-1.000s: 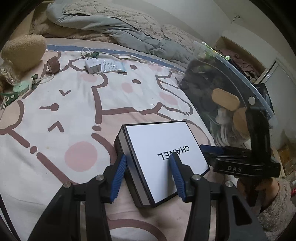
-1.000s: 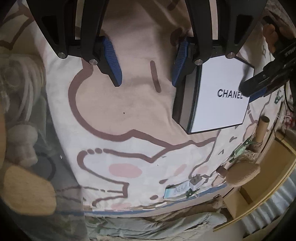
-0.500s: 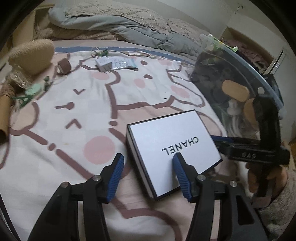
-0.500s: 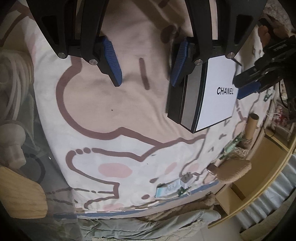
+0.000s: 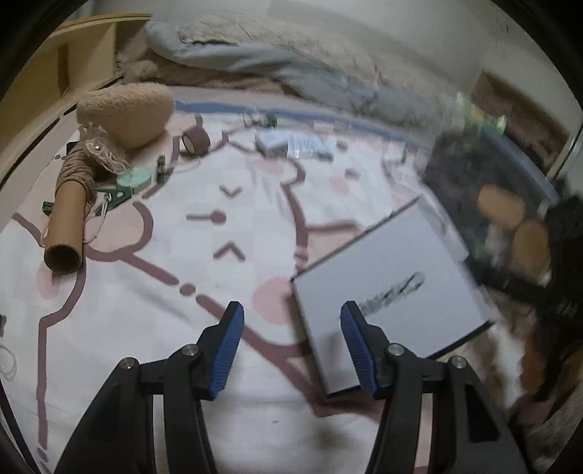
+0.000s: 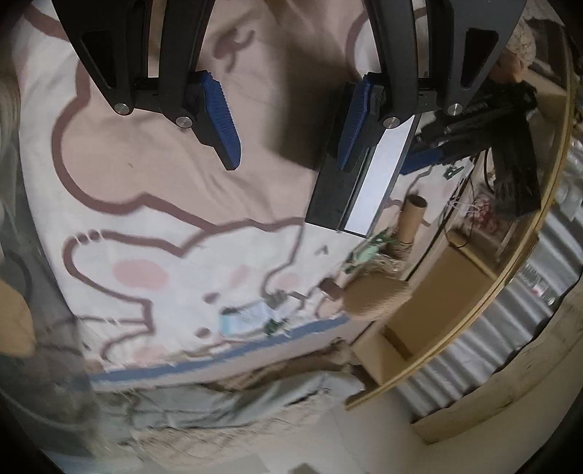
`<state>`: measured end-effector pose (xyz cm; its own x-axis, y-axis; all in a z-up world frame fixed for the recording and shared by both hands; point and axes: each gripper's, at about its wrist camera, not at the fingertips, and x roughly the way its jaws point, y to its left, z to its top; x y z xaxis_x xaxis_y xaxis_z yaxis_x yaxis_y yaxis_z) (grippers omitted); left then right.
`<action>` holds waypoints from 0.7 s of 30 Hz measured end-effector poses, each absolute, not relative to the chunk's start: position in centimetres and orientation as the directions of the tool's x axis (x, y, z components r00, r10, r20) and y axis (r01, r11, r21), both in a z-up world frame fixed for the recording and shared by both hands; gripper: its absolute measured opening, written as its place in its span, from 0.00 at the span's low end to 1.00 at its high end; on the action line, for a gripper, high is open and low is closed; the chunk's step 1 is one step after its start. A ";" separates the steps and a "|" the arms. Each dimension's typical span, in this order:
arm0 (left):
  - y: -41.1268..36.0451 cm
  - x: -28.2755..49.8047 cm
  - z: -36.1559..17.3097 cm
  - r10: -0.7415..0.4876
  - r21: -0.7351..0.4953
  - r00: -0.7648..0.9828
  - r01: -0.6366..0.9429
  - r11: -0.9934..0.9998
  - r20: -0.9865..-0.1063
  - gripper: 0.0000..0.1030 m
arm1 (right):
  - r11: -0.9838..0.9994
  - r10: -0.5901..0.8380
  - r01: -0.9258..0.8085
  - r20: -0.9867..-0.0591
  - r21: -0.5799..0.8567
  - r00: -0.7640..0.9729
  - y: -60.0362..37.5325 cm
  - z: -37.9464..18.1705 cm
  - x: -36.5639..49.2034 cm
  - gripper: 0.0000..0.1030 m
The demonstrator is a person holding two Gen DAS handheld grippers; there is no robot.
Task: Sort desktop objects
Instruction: 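Lift the CHANEL box with the left gripper and tilt it toward the right tool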
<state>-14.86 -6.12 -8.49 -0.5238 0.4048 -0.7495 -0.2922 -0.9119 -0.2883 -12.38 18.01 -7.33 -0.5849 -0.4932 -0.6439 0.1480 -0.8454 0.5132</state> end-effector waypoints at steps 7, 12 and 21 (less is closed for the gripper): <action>-7.4 -14.1 -5.6 0.607 -0.520 -0.548 -0.327 -0.789 -0.576 0.56 | -0.816 -0.541 0.191 -0.604 0.545 -0.586 16.3 -6.8 -12.6 0.56; -5.7 -14.0 -5.6 0.600 -0.487 -0.535 -0.354 -0.799 -0.595 0.56 | -0.807 -0.557 0.215 -0.589 0.550 -0.585 15.4 -6.7 -12.8 0.56; -4.9 -13.9 -6.8 0.566 -0.442 -0.513 -0.354 -0.824 -0.645 0.64 | -0.838 -0.514 0.188 -0.628 0.511 -0.584 15.3 -6.4 -11.0 0.56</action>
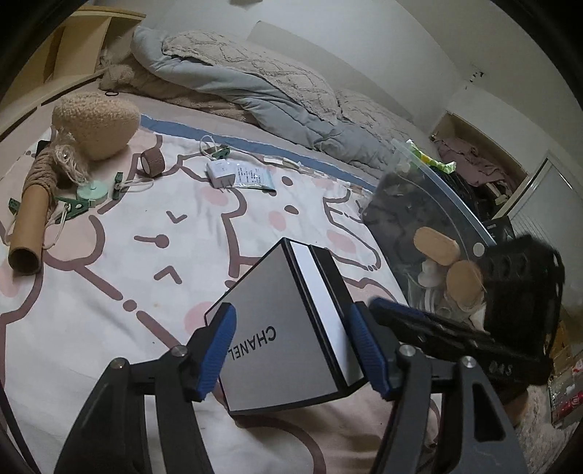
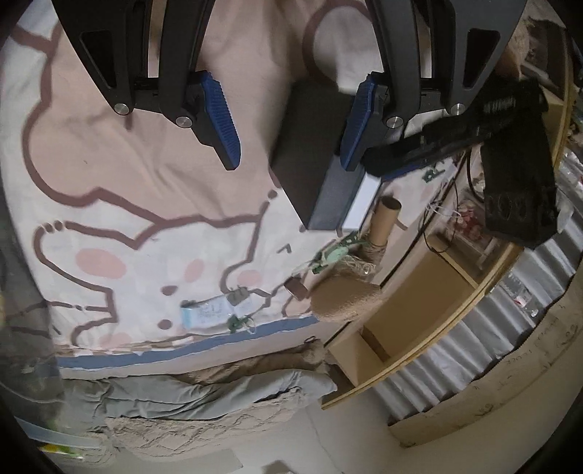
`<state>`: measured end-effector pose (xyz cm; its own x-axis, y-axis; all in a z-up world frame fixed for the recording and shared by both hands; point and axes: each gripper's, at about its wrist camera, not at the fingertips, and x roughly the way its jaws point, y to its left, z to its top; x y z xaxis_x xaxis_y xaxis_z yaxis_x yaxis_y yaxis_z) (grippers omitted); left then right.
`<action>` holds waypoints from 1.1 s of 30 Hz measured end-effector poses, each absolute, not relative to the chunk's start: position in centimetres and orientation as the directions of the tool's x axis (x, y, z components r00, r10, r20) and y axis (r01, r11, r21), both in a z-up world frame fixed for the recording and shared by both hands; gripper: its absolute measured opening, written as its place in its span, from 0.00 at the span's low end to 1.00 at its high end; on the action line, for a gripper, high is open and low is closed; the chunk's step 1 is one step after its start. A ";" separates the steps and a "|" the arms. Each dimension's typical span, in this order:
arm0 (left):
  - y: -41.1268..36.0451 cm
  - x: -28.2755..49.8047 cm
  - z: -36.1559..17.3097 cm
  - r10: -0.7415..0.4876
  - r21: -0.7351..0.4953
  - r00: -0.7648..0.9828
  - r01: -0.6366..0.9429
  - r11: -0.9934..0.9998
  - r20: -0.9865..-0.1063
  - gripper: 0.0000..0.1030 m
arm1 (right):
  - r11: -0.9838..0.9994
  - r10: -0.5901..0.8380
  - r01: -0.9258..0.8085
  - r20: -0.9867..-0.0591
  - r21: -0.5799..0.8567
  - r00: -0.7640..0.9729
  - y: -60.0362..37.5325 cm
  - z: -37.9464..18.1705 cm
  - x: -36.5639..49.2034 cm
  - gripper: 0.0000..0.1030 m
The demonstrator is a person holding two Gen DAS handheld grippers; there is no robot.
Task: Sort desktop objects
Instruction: 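Lift the CHANEL box with the left gripper and tilt it toward the right tool, then close the right gripper on the CHANEL box edge beside the left gripper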
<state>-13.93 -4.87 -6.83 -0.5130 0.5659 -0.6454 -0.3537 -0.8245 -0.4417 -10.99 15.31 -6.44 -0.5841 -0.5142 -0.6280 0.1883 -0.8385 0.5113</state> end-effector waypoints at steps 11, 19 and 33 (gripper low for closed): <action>-4.9 -14.0 -7.0 0.573 -0.456 -0.506 -0.347 -0.819 -0.644 0.65 | -0.889 -0.455 0.239 -0.706 0.390 -0.542 10.1 -8.6 -6.6 0.77; -4.8 -14.0 -7.1 0.577 -0.462 -0.501 -0.345 -0.817 -0.645 0.65 | -0.904 -0.417 0.211 -0.653 0.373 -0.632 8.6 -7.6 -8.3 0.80; -5.4 -14.0 -6.9 0.575 -0.495 -0.500 -0.298 -0.816 -0.647 0.73 | -0.874 -0.464 0.196 -0.643 0.445 -0.610 9.0 -8.6 -9.8 0.55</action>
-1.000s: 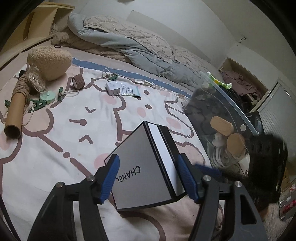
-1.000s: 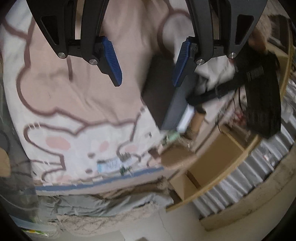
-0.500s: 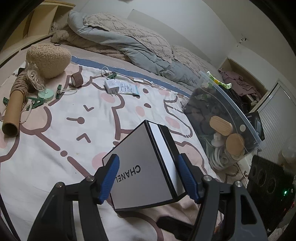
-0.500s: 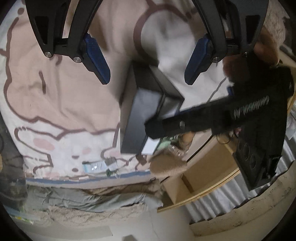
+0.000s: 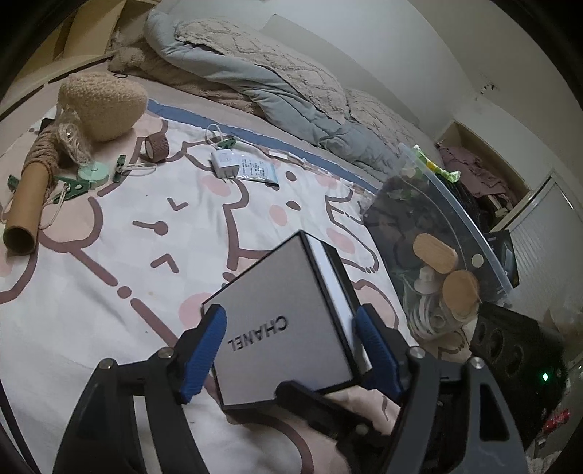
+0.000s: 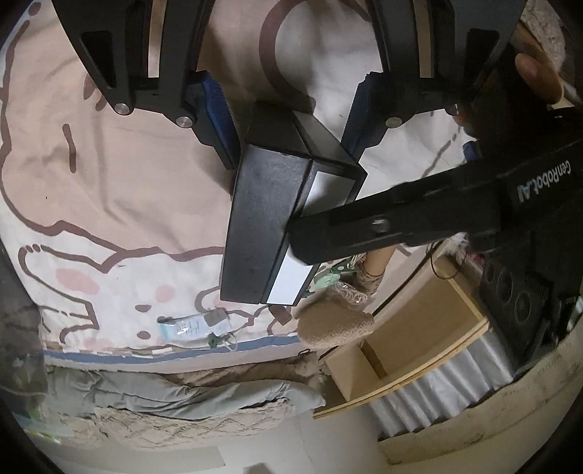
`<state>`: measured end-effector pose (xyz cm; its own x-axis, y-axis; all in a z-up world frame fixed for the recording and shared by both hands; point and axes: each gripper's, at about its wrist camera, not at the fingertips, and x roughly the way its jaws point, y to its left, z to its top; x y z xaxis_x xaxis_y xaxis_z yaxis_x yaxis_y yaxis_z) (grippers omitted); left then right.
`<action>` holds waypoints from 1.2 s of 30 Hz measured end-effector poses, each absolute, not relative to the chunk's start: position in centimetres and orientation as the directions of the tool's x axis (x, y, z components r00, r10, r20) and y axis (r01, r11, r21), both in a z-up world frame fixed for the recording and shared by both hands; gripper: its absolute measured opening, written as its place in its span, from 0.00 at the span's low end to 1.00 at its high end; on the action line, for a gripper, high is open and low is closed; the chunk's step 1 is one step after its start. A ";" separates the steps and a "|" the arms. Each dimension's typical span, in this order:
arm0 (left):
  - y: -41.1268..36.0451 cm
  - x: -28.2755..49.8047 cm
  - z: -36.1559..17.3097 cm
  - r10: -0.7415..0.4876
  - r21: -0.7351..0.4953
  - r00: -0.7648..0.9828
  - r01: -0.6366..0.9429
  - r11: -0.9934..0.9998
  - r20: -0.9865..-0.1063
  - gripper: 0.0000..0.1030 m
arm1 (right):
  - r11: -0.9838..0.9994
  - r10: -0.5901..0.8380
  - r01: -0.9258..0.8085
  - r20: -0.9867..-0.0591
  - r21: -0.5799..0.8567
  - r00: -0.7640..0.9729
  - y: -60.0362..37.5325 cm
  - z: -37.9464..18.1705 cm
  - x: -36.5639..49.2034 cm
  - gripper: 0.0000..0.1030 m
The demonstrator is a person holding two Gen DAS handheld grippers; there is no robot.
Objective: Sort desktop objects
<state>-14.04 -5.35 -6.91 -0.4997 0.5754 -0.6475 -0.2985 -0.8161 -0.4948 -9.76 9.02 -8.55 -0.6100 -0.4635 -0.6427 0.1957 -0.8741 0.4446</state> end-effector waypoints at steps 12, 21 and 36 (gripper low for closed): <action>-4.4 -13.4 -9.4 0.523 -0.368 -0.352 -0.420 -0.829 -0.776 0.86 | -0.766 -0.526 0.051 -0.578 0.641 -0.624 14.9 -8.7 -11.3 0.49; -2.0 -12.6 -9.7 0.497 -0.296 -0.356 -0.487 -0.821 -0.792 0.85 | -0.749 -0.540 0.035 -0.578 0.662 -0.612 15.2 -8.8 -11.4 0.49; -10.3 -18.6 -10.4 0.471 -0.502 -0.518 -0.089 -0.860 -0.714 0.85 | -0.812 -0.570 0.229 -0.642 0.537 -0.513 14.2 -6.3 -8.3 0.49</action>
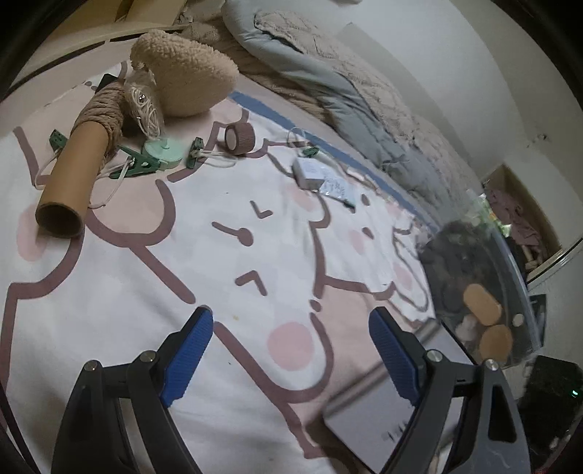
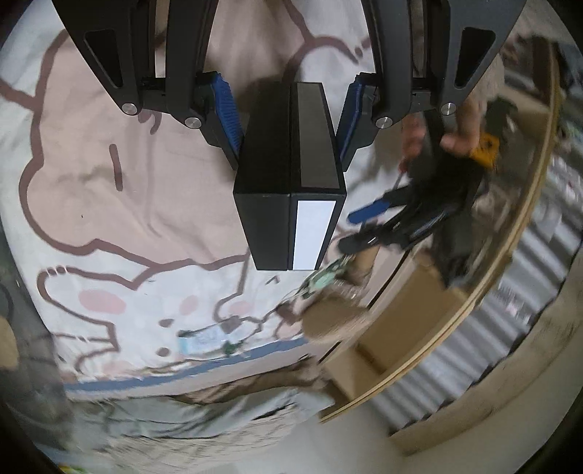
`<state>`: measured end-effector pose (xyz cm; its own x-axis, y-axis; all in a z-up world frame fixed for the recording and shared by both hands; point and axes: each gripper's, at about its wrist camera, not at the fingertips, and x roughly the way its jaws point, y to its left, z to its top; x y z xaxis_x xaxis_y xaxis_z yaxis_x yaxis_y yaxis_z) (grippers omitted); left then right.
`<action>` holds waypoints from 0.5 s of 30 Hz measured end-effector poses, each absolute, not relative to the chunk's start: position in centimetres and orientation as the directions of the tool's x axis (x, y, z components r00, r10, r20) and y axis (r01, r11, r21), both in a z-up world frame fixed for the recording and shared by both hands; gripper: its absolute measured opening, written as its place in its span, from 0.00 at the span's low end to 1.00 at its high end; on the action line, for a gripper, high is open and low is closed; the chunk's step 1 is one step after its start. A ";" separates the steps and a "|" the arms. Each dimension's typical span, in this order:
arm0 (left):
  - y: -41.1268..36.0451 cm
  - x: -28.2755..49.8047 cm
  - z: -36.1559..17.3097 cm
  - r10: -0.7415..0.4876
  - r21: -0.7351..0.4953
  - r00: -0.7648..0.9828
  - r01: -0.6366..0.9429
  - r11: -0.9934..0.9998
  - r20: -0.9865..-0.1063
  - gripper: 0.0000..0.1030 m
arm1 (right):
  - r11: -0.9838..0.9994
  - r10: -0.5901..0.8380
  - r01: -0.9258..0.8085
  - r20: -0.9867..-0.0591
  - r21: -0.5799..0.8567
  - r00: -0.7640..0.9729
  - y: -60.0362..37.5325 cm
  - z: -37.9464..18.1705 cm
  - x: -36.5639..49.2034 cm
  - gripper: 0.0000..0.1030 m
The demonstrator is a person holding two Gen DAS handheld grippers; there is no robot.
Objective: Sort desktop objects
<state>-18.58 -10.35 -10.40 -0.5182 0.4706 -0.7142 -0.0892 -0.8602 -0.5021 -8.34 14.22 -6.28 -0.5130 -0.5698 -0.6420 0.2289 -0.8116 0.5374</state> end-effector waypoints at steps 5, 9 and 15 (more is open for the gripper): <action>-7.3 -18.7 -11.7 0.356 -0.323 -0.470 -0.153 -0.934 -0.808 0.85 | -0.830 -0.555 0.279 -0.665 0.484 -0.499 13.2 -6.3 -8.3 0.49; -6.1 -18.6 -12.4 0.355 -0.298 -0.447 -0.194 -0.935 -0.821 0.81 | -0.837 -0.544 0.260 -0.684 0.481 -0.486 13.0 -6.8 -8.7 0.50; -5.8 -18.0 -11.8 0.360 -0.294 -0.449 -0.211 -0.932 -0.818 0.81 | -0.821 -0.562 0.225 -0.674 0.525 -0.480 13.2 -7.8 -9.6 0.50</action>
<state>-17.99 -5.79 -11.82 -0.4494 0.3598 -0.8177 -0.2111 -0.9322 -0.2941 -9.55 13.20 -7.75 -0.4796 -0.5623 -0.6737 0.2250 -0.8209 0.5249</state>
